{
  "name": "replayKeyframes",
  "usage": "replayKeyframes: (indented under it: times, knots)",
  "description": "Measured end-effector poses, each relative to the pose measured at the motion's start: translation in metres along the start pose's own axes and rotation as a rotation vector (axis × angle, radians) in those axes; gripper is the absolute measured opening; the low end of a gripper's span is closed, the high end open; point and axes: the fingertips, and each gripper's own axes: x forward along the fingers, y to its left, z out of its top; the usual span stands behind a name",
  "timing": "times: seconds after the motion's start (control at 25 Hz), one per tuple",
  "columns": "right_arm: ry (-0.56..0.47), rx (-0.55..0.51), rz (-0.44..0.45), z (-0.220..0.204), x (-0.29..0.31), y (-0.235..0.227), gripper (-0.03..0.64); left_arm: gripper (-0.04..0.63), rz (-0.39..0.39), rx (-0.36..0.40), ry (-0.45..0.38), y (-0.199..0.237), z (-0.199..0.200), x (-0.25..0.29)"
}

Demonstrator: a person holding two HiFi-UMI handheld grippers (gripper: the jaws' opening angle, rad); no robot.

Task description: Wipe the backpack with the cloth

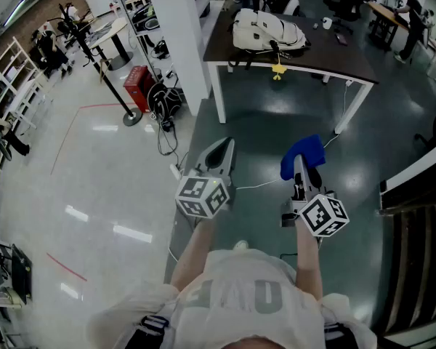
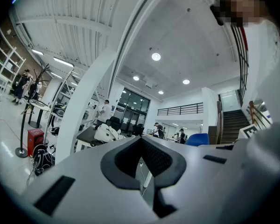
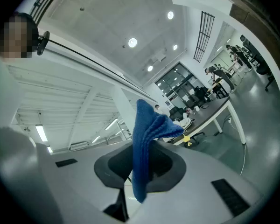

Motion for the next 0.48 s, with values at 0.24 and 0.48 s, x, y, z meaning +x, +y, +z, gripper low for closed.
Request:
replayKeyframes:
  times: [0.24,0.48]
  knots:
    - [0.006,-0.002,-0.005,-0.003,0.002,-0.001,0.051,0.005,-0.002,-0.003,0.008,0.002,-0.003,-0.001]
    - [0.025,-0.012,0.007,-0.005,-0.001,-0.002,0.051,0.005,-0.049,0.025,0.043,-0.01,-0.01,-0.002]
